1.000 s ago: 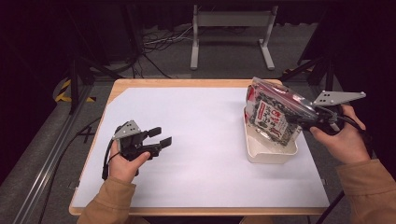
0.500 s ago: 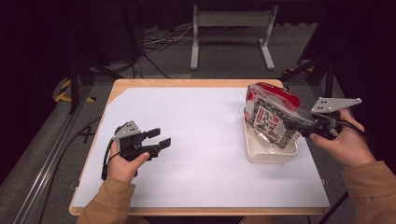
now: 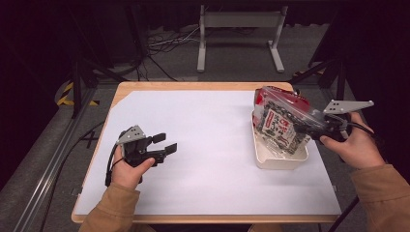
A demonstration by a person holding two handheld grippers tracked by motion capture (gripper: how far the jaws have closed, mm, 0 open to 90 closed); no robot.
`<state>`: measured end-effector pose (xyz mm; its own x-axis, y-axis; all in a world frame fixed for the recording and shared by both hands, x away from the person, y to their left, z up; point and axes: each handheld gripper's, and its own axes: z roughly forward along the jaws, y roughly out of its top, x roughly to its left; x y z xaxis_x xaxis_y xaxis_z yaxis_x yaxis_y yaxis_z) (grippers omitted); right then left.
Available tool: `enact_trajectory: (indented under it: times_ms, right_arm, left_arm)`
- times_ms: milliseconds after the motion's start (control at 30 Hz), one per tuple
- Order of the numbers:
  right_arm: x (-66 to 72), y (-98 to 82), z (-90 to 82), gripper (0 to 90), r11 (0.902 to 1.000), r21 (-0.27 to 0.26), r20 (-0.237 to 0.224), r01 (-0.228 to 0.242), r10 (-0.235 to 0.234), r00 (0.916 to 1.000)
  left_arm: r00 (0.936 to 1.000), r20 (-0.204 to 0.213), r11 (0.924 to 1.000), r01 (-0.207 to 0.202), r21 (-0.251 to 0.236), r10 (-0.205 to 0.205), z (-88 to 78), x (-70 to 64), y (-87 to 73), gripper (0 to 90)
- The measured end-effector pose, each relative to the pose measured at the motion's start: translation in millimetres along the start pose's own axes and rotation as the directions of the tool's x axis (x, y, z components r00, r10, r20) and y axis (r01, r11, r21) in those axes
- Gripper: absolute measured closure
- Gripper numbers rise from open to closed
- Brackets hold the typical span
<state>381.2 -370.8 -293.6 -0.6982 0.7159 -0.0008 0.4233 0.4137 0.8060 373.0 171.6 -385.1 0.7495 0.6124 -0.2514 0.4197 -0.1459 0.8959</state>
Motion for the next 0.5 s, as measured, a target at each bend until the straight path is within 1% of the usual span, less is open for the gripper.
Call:
enact_trajectory:
  times_ms: [33,67,133,200,267,300,333,367,400,433,500]
  right_arm:
    - [-4.5,-3.1,-0.8,76.6,0.9996,-0.006,-0.004,-0.028,0.028,0.9996]
    - [-9.1,-5.6,-1.3,76.6,0.9988,-0.015,-0.008,-0.046,0.046,0.9989]
    - [-19.3,-9.5,-1.4,76.3,0.9958,-0.038,-0.021,-0.084,0.083,0.9963]
    - [-24.4,-10.1,-1.4,75.7,0.9945,-0.050,-0.031,-0.092,0.090,0.9954]
    - [-26.5,-9.8,-1.9,74.4,0.9913,-0.065,-0.027,-0.115,0.113,0.9932]
    - [-25.8,-9.4,-2.3,70.0,0.9905,-0.073,-0.023,-0.117,0.115,0.9930]
    - [-25.2,-9.0,-2.5,63.1,0.9905,-0.091,-0.018,-0.103,0.102,0.9946]
    - [-24.1,-8.8,-3.1,59.1,0.9883,-0.113,-0.017,-0.102,0.101,0.9947]
    - [-22.2,-8.8,-5.0,56.6,0.9850,-0.132,-0.026,-0.111,0.108,0.9938]
    - [-19.6,-9.3,-8.2,52.2,0.9822,-0.148,-0.032,-0.115,0.112,0.9932]
    - [-16.5,-11.7,-12.7,43.1,0.9798,-0.168,-0.013,-0.109,0.108,0.9940]
  left_arm:
    - [1.0000,0.002,1.0000,0.007,0.002,-0.007,0.3,0.0,-0.4,33.8]
    - [0.9999,0.001,0.9999,0.012,0.001,-0.012,0.7,0.0,-0.8,33.8]
    - [1.0000,0.000,1.0000,0.005,0.005,-0.005,0.9,1.0,-0.7,33.6]
    - [0.9999,-0.001,0.9999,0.012,0.002,-0.012,0.8,1.1,-0.6,33.3]
    - [0.9999,-0.003,0.9999,0.012,-0.001,-0.012,0.5,2.2,-0.6,32.8]
    - [1.0000,-0.004,1.0000,0.009,-0.002,-0.009,0.3,2.8,-0.7,32.3]
    - [0.9999,-0.006,0.9999,0.016,0.002,-0.016,-0.2,2.6,-0.9,32.2]
    - [0.9998,-0.006,0.9998,0.017,0.000,-0.017,-0.5,2.9,-1.1,32.1]
    - [0.9998,-0.006,0.9998,0.021,-0.001,-0.021,-0.9,3.0,-1.5,32.0]
    - [0.9998,-0.006,0.9998,0.017,0.000,-0.017,-1.3,3.4,-1.7,31.9]
    - [0.9998,-0.008,0.9998,0.018,0.000,-0.018,-2.1,3.2,-2.2,31.2]
